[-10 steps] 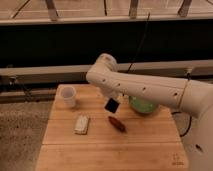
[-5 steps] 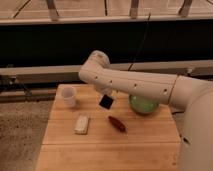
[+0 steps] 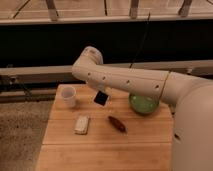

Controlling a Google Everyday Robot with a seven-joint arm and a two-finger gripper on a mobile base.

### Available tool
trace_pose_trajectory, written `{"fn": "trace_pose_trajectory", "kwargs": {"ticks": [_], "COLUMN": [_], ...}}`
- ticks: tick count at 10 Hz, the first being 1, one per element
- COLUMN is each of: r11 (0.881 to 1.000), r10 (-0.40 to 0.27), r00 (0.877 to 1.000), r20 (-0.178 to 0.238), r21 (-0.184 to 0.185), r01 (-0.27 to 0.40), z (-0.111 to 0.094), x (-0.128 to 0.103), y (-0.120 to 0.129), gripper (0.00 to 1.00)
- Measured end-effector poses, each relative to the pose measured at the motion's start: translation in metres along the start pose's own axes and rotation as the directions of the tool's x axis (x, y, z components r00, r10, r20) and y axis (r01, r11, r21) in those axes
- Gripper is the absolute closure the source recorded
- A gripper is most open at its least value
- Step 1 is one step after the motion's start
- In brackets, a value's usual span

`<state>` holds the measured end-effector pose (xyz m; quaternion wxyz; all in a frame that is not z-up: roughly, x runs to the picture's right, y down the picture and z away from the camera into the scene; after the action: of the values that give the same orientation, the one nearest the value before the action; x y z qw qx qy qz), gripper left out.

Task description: Place the eraser in the ceramic cup

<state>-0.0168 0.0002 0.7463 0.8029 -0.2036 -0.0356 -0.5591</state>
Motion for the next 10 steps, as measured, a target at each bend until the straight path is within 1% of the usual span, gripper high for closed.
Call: {"fn": "trace_pose_trajectory", "kwargs": {"ticks": [1,3,6,10], "r11": [1.000,0.999,0.998,0.995], "r10": [-0.002,-0.017,-0.032,-0.051], "r00": [1.000,1.000,0.999,0.998], "r20": [0.007,0.016,0.020,0.026], "r21": [0.003,0.027,0.045,0.081], "r01": [0.002,0.017,0.031,0.049], "z": [0.000,-0.001,-0.005,-0.011], "x": [0.001,-0.001,0.003,0.006], "y": [-0.001,-0.017,-0.022,-0.030], "gripper": [0.99,0.99,0.99,0.99]}}
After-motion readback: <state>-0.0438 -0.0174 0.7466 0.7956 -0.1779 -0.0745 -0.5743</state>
